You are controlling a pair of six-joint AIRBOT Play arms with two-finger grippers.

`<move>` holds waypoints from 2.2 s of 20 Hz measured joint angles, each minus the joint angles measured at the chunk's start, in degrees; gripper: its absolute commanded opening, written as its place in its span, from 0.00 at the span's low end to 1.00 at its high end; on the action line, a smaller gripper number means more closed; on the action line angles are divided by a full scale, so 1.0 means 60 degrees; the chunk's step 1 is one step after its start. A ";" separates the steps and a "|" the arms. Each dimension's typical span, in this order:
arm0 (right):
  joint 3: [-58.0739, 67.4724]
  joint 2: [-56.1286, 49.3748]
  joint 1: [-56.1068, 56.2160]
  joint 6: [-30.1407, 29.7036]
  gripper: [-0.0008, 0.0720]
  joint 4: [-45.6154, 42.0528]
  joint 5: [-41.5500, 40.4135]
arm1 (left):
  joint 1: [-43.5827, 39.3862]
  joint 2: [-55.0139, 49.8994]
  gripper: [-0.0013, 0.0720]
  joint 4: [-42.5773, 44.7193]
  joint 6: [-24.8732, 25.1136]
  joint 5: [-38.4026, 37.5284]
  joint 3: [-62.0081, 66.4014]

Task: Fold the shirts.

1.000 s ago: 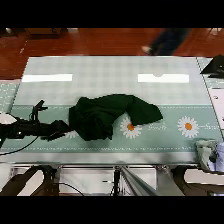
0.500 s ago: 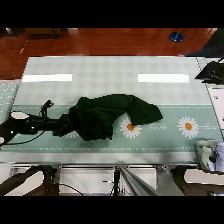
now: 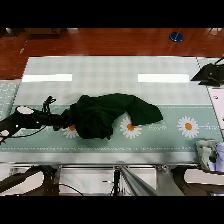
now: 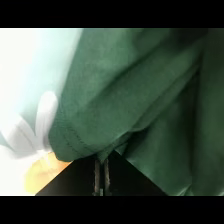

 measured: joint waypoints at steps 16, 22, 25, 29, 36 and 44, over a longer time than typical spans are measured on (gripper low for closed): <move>-0.5941 -0.0004 0.0696 -0.1614 0.72 0.2266 -0.2488 | -0.0015 -0.0015 0.05 -0.0135 0.0455 -0.0874 0.0062; -0.6335 -0.0011 0.2397 -0.0827 0.10 0.2393 -0.4153 | -0.0015 -0.0015 0.05 -0.0284 0.0583 -0.0911 0.0397; -0.6364 0.0033 0.2736 -0.0561 0.04 0.2532 -0.4615 | -0.0015 -0.0015 0.05 -0.0306 0.0608 -0.0933 0.0922; -0.5829 0.0943 0.2361 -0.0973 0.04 0.3472 -0.4346 | 0.0095 0.0229 0.05 -0.0313 0.0761 -0.1464 0.2393; -0.2087 0.4095 0.0368 -0.0940 0.04 0.3934 -0.4375 | 0.1661 0.2113 0.05 -0.0328 0.0499 -0.1920 0.7318; 0.0455 0.5956 -0.0430 -0.0026 0.04 0.2302 -0.4452 | 0.2994 0.3836 0.05 -0.0200 0.0302 -0.2280 1.1129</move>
